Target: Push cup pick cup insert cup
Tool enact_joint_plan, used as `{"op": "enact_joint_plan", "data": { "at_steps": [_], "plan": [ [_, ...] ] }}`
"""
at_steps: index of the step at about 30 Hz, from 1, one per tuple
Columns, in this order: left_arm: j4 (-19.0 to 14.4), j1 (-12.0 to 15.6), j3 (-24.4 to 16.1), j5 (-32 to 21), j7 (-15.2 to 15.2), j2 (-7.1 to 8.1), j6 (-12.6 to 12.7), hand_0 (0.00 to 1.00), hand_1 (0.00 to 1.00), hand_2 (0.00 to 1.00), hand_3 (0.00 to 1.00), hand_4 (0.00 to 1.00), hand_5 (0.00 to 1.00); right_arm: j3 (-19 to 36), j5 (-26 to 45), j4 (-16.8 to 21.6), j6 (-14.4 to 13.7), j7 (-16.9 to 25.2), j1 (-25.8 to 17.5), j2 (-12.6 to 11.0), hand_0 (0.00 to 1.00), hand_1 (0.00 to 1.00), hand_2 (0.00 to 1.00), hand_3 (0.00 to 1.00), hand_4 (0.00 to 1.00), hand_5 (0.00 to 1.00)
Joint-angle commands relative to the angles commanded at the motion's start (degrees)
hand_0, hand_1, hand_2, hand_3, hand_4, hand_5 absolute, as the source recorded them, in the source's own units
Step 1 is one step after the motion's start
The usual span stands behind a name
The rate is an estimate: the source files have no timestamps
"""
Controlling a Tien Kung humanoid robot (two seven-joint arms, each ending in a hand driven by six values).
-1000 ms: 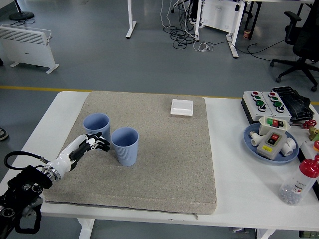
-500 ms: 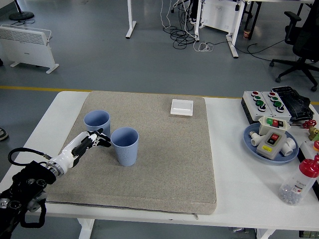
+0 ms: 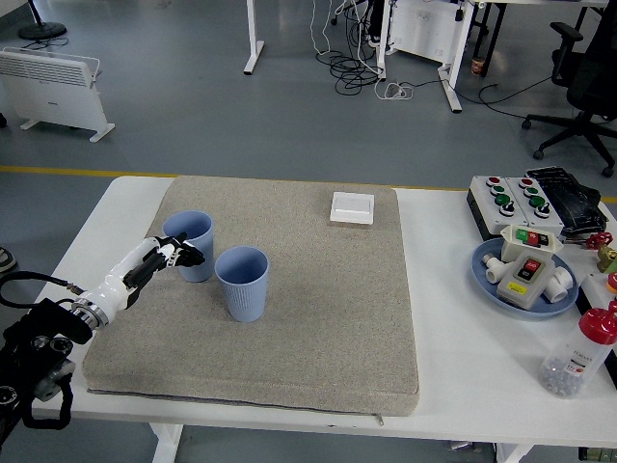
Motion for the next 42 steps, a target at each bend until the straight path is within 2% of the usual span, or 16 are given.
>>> {"op": "enact_joint_plan", "data": {
  "at_steps": [4,5,7,15,16,17,21,22,23,24,28,29,34,35,40,42],
  "plan": [
    [-3.58,0.64,-1.86,1.25,0.92,1.72,0.15,0.660,0.586,0.557,0.512,0.538,0.998,0.16,-0.15,0.00,0.01,-0.01,0.01,-0.03,0.725,0.648,0.650,0.579,0.127,0.477],
    [-5.27,0.90,-2.82,1.76,1.23,2.45,0.29,0.532,0.554,0.546,0.514,0.551,0.998,0.25,-0.20,0.00,0.00,-0.02,0.00,-0.03,0.725,0.649,0.650,0.579,0.127,0.476],
    [-7.82,1.05,-3.94,2.38,1.59,3.33,0.52,0.532,0.554,0.546,0.514,0.551,0.998,0.31,-0.26,0.00,0.00,-0.03,-0.04,-0.04,0.725,0.649,0.650,0.579,0.127,0.476],
    [-13.40,1.16,-5.17,3.90,2.77,4.38,0.68,0.506,0.548,0.543,0.515,0.553,0.998,0.34,-0.27,0.00,-0.03,-0.09,-0.09,-0.07,0.725,0.648,0.649,0.579,0.127,0.476],
    [-14.54,0.90,-4.93,3.89,2.69,4.55,0.81,0.506,0.548,0.543,0.515,0.553,0.998,0.38,-0.36,0.00,-0.03,-0.11,-0.08,-0.07,0.725,0.648,0.649,0.579,0.127,0.476],
    [-16.08,0.46,-4.38,4.05,2.74,4.79,0.93,0.504,0.552,0.545,0.520,0.676,0.998,0.42,-0.43,0.00,-0.03,-0.13,-0.07,-0.08,0.725,0.648,0.649,0.579,0.127,0.476],
    [-19.28,-0.74,-2.51,5.18,2.78,5.39,1.20,0.504,0.552,0.545,0.520,0.676,0.998,0.35,-0.27,0.00,-0.05,-0.15,-0.04,-0.08,0.725,0.648,0.649,0.579,0.127,0.476],
    [-20.37,-1.75,-1.19,6.53,3.89,5.85,1.35,0.504,0.552,0.545,0.520,0.676,0.998,0.32,-0.24,0.00,-0.05,-0.16,-0.04,-0.08,0.725,0.648,0.649,0.579,0.127,0.476],
    [-21.34,-2.67,0.25,8.68,5.09,6.13,1.43,0.799,0.788,0.806,0.722,0.848,0.792,0.30,-0.22,0.00,-0.06,-0.17,-0.05,-0.08,0.725,0.649,0.650,0.579,0.127,0.476],
    [-22.30,-4.19,2.28,11.29,7.51,6.49,1.09,0.799,0.788,0.806,0.722,0.848,0.792,0.34,-0.33,0.00,-0.06,-0.20,-0.03,-0.10,0.725,0.649,0.650,0.579,0.127,0.476],
    [-22.61,-8.42,8.10,20.85,12.67,6.60,0.25,0.799,0.788,0.806,0.722,0.848,0.792,0.25,-0.28,0.00,-0.08,-0.22,-0.02,-0.14,0.725,0.649,0.650,0.579,0.127,0.476],
    [-22.45,-9.61,9.65,22.94,13.04,6.50,0.22,0.998,0.982,0.998,0.981,0.998,0.636,0.22,-0.24,0.00,-0.08,-0.22,-0.02,-0.14,0.725,0.648,0.650,0.579,0.127,0.476],
    [-21.10,-14.82,15.89,29.75,14.62,5.38,0.36,0.998,0.982,0.998,0.981,0.998,0.636,-0.04,0.24,0.00,-0.11,-0.18,-0.02,-0.16,0.725,0.648,0.650,0.579,0.127,0.476],
    [-20.64,-16.04,16.94,30.61,15.14,4.97,0.24,0.998,0.998,0.998,0.998,0.998,0.570,-0.10,0.29,0.00,-0.11,-0.18,-0.01,-0.17,0.725,0.648,0.649,0.579,0.127,0.476],
    [-18.71,-19.74,20.64,32.57,16.73,3.67,-0.62,0.998,0.998,0.998,0.998,0.998,0.570,-0.21,0.54,0.00,-0.14,-0.16,0.01,-0.23,0.725,0.648,0.649,0.579,0.127,0.476],
    [-17.52,-21.01,22.28,33.19,17.83,3.09,-1.67,0.998,0.998,0.998,0.998,0.998,0.526,-0.30,0.61,0.00,-0.15,-0.18,0.01,-0.24,0.725,0.648,0.651,0.579,0.127,0.476]
  ]
}}
